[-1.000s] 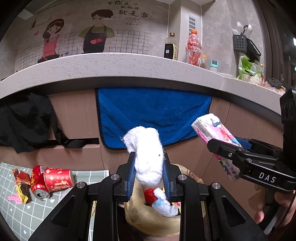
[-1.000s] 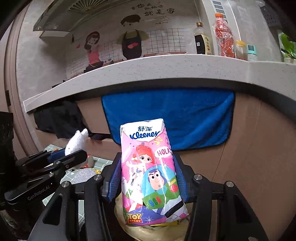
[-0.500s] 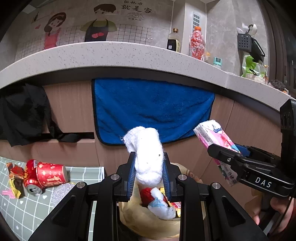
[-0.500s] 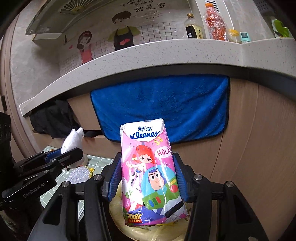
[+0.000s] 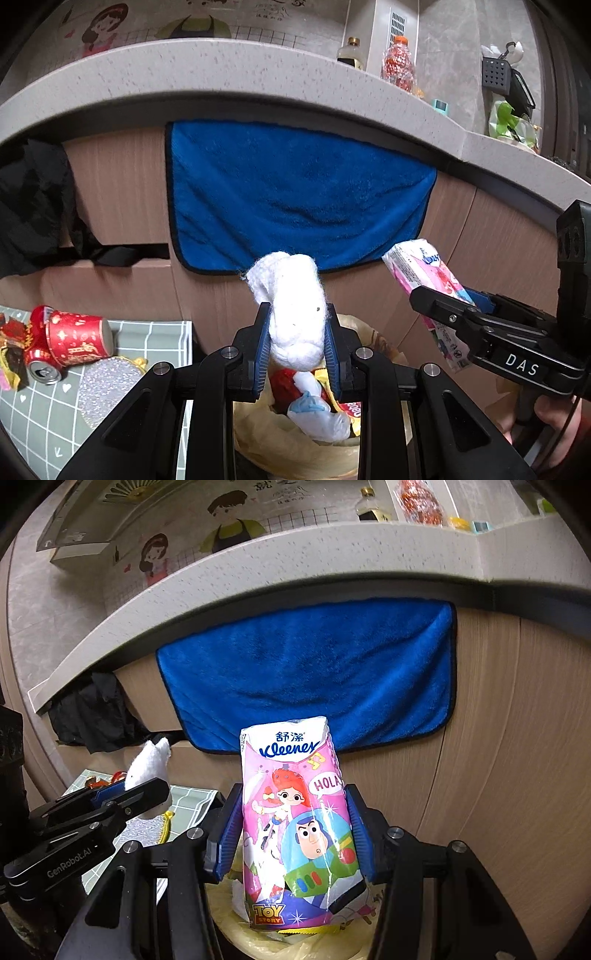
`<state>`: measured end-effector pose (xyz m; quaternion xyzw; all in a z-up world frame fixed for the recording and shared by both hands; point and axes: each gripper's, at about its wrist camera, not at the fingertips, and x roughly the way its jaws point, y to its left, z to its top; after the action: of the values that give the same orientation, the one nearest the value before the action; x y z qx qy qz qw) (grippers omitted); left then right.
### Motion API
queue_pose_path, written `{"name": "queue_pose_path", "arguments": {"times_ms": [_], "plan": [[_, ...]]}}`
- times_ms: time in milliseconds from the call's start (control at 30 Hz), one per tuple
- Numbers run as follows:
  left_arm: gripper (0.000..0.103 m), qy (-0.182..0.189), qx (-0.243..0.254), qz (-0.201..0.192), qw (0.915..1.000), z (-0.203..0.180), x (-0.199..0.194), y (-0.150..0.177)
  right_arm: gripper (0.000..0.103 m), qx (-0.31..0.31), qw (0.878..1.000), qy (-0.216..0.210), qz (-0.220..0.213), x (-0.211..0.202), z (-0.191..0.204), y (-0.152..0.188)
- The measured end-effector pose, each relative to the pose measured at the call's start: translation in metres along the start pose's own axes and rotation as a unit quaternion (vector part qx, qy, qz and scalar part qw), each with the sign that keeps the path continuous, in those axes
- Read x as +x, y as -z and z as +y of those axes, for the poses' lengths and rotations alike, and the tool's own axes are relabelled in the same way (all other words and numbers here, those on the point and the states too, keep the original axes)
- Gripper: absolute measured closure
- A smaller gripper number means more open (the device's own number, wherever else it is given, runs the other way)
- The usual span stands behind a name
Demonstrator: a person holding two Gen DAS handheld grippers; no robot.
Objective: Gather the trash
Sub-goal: 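Open both tools to drop the tissue and Kleenex pack into the bin, then move both open tools back over the table toward the wrappers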
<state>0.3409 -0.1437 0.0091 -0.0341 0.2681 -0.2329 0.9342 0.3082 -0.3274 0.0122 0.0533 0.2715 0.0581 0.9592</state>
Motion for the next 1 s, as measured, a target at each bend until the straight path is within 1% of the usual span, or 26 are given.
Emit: {"name": "queue_pose_path", "arguments": {"times_ms": [133,167,200,233,267,300,367,433,500,600,700,867,1000], "plan": [[0.077,0.015,-0.008,0.01,0.9998,0.003,0.013,-0.002,0.054,0.014,1.0,-0.002,0.009,0.011,-0.007,0.002],[0.076,0.029,-0.015,0.016,0.9993,0.006,0.018,-0.003,0.052,0.017,1.0,-0.001,0.011,0.013,-0.008,0.002],[0.069,0.048,-0.023,0.024,0.9983,0.01,0.024,-0.003,0.051,0.023,1.0,0.001,0.013,0.016,-0.01,0.003],[0.057,0.063,-0.029,0.03,0.9972,0.013,0.028,-0.004,0.049,0.027,0.999,0.007,0.016,0.019,-0.012,0.004],[0.051,0.081,-0.038,0.041,0.9951,0.018,0.035,-0.004,0.042,0.034,0.999,0.01,0.021,0.022,-0.015,0.005],[0.047,0.085,-0.045,0.043,0.9945,0.021,0.038,-0.004,0.038,0.042,0.999,0.006,0.024,0.025,-0.019,0.007],[0.047,0.081,-0.059,0.044,0.994,0.031,0.04,-0.004,0.037,0.054,0.998,-0.002,0.028,0.027,-0.024,0.01],[0.047,0.079,-0.071,0.044,0.9934,0.038,0.036,-0.004,0.037,0.054,0.998,0.005,0.032,0.027,-0.025,0.014],[0.047,0.069,-0.07,0.04,0.9943,0.043,0.03,-0.006,0.037,0.048,0.998,0.016,0.031,0.024,-0.023,0.016],[0.047,0.048,-0.061,0.03,0.9965,0.053,0.011,-0.008,0.037,0.044,0.998,0.015,0.028,0.018,-0.019,0.016],[0.047,0.024,-0.062,0.018,0.9976,0.069,-0.011,-0.007,0.037,0.034,0.999,0.015,0.016,0.006,-0.008,0.014],[0.047,-0.023,-0.058,-0.006,0.9981,0.106,-0.058,0.0,0.037,0.008,1.0,0.022,-0.007,-0.014,0.021,0.01],[0.047,-0.068,-0.066,-0.026,0.9952,0.15,-0.103,0.008,0.037,-0.018,0.999,0.015,-0.03,-0.029,0.057,0.005]]}}
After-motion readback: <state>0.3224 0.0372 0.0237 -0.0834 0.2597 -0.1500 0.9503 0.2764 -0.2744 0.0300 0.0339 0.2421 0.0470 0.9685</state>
